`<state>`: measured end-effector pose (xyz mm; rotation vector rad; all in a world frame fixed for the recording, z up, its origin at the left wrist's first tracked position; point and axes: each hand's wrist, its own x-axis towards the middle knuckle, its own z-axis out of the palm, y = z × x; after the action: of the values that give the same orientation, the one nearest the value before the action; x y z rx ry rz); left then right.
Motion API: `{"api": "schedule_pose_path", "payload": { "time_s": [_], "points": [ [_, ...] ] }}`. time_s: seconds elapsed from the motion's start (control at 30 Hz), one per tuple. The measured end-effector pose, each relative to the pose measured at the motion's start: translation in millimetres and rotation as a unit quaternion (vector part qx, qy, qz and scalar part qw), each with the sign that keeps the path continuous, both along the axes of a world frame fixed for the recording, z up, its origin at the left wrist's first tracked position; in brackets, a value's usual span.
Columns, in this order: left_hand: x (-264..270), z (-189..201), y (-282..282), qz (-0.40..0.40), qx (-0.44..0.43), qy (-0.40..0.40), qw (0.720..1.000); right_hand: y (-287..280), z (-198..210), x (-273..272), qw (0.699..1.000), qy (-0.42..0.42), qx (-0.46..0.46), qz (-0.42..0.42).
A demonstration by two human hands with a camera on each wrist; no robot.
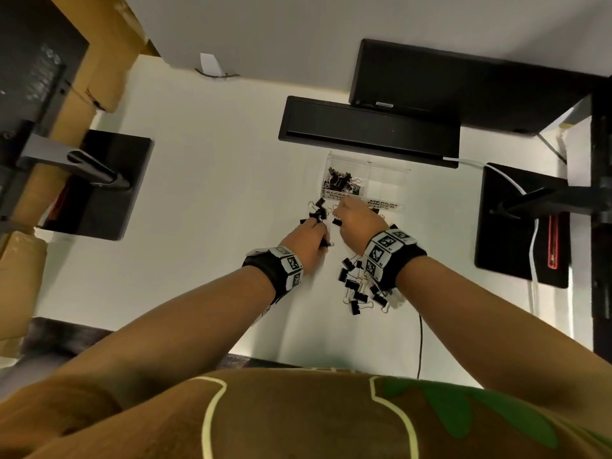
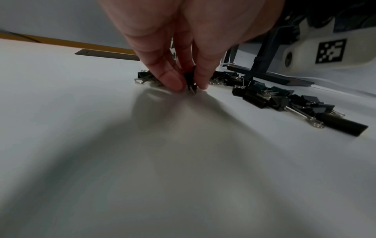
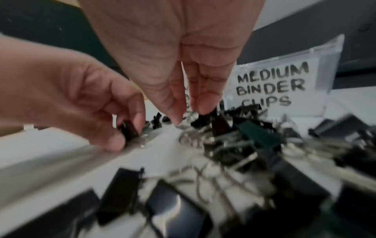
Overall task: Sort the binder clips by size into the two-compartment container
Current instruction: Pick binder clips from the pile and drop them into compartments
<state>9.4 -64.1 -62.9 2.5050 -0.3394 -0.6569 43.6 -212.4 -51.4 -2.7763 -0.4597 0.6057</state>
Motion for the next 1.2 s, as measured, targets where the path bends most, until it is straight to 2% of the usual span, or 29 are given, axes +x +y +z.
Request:
{"api": "schedule_pose_path", "payload": {
  "time_s": [0.13,0.43,0.63,0.73,0.83,0.97,1.1,1.2],
  "points": [
    [3,8,2,0.01,-0.021,-0.012,1.0,-2,-11,-8,1.0,-0.019,-0.016,0.003],
    [56,51,-11,0.146,-0.12,-0.067,0.98,-6,0,-25,0.998,0.044,0.032,-0.025],
    [88,61,-26,0.161,-0.131,-0.07,0.976,-15,12,-31,0.972,0.069,0.157,-0.158],
    [91,59,-25,0.165,-0.135,-0.063,0.975,-19,21,-24,0.948,0.035,0.205,-0.241],
    [86,55,-18,0.184,-0.161,-0.073,0.967,-23,31,-6,0.935,-0.001,0.228,-0.272],
    [71,43,-5,0.212,-0.127,-0.088,0.965,-25,43,22,0.921,-0.043,0.257,-0.29],
    [50,24,6,0.224,-0.08,-0.029,0.971,-22,46,43,0.937,-0.04,0.215,-0.271],
    [37,11,12,0.192,-0.046,0.015,0.98,-16,49,43,0.941,-0.049,0.207,-0.262]
  ]
}}
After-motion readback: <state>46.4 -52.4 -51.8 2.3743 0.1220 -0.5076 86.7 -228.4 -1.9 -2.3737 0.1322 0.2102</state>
